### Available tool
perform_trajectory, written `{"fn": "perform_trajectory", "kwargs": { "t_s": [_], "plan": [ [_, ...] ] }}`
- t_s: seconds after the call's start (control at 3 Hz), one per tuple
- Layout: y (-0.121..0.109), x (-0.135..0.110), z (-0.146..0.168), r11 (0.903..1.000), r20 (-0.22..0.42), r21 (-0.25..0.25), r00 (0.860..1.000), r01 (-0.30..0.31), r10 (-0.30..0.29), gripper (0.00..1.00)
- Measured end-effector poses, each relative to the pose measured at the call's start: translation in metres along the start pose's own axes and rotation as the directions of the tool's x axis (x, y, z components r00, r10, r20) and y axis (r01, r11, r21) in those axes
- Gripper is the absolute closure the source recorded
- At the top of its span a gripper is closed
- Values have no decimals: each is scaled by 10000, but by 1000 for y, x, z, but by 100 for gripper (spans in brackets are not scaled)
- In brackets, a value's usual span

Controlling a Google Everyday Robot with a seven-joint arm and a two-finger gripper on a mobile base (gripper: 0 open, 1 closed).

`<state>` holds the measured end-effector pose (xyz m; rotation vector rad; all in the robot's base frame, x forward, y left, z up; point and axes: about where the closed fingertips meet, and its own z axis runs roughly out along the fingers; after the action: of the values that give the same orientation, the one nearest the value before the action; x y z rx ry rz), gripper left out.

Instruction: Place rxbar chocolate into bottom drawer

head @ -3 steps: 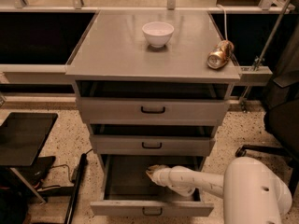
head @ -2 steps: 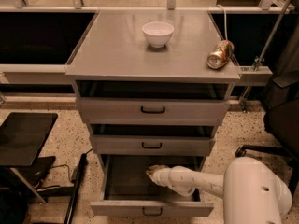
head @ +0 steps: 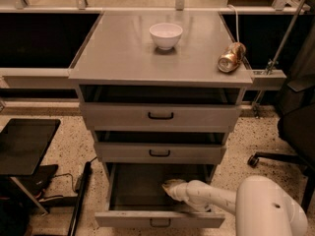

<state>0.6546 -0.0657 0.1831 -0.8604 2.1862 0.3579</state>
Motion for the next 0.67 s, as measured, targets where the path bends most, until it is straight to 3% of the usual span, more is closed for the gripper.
{"fn": "perform_trajectory", "kwargs": {
  "t_s": [0.33, 0.67],
  "plan": [
    [-1, 1, 1, 10000, 5, 22, 10000, -14, 14, 100],
    [-1, 1, 1, 10000, 5, 22, 10000, -14, 14, 81]
  ]
}}
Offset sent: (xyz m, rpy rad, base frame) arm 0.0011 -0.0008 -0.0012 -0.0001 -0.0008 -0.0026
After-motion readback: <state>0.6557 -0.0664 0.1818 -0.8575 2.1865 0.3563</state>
